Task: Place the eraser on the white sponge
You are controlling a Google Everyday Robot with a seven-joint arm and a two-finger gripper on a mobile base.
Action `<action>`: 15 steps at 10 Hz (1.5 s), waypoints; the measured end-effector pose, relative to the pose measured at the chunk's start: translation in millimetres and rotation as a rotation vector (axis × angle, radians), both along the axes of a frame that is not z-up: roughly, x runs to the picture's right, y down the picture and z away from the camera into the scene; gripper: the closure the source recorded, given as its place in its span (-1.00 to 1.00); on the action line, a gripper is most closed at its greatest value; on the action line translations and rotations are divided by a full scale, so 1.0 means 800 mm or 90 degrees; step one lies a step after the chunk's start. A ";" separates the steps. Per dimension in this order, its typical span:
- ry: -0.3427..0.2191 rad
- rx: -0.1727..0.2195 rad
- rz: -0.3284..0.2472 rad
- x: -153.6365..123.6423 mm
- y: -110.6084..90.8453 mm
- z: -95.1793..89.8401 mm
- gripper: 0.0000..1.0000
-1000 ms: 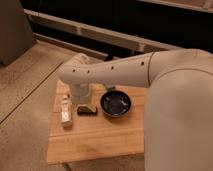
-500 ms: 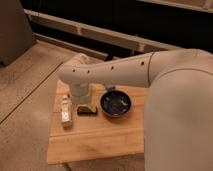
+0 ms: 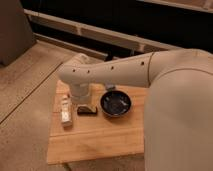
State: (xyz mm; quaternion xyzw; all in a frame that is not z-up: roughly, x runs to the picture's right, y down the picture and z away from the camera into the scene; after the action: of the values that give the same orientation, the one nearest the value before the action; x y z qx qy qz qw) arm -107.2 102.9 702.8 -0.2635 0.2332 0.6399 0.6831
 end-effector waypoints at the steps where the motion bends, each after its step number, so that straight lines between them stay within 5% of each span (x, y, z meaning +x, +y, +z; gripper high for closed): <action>1: 0.000 0.000 0.000 0.000 0.000 0.000 -0.30; 9: 0.008 0.005 0.017 0.000 -0.004 0.001 -0.30; 13: 0.089 0.059 0.229 0.026 -0.050 0.026 -0.30; 15: 0.105 0.058 0.268 0.018 -0.052 0.026 -0.30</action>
State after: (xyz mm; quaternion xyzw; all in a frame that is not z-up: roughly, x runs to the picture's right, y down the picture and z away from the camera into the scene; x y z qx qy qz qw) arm -92.9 61.4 723.8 -0.2218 0.1989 0.7975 0.5246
